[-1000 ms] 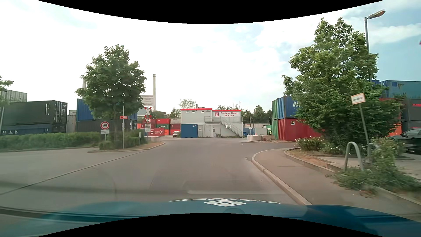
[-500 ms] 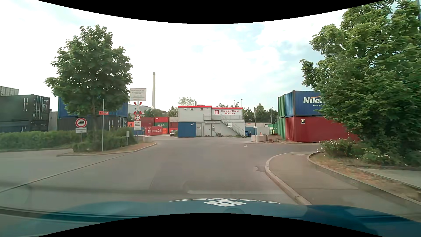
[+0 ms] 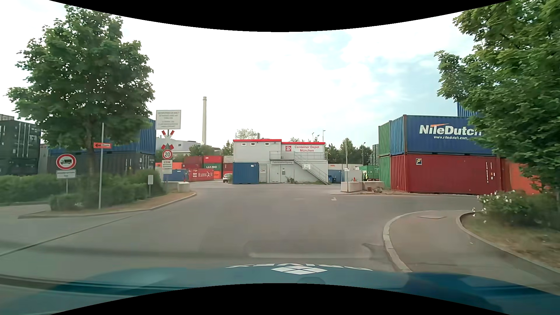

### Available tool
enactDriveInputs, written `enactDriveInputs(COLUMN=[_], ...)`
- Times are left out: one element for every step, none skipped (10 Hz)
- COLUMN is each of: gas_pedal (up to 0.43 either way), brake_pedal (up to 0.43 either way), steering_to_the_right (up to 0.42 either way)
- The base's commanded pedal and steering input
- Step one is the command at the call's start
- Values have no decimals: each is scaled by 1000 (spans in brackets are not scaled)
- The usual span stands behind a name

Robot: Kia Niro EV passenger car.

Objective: Follow the waypoints while adhering to traffic rules and regulations

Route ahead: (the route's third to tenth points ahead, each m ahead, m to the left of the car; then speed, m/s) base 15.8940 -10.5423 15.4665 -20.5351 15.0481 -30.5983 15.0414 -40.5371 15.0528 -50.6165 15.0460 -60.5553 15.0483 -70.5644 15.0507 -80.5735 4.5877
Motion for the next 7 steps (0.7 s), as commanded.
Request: enactDriveInputs(gas_pedal=[47,47,47,59,67,67,67], brake_pedal=[0,0,0,0,0,0,0], steering_to_the_right=[0,4,9,20,39,58,75])
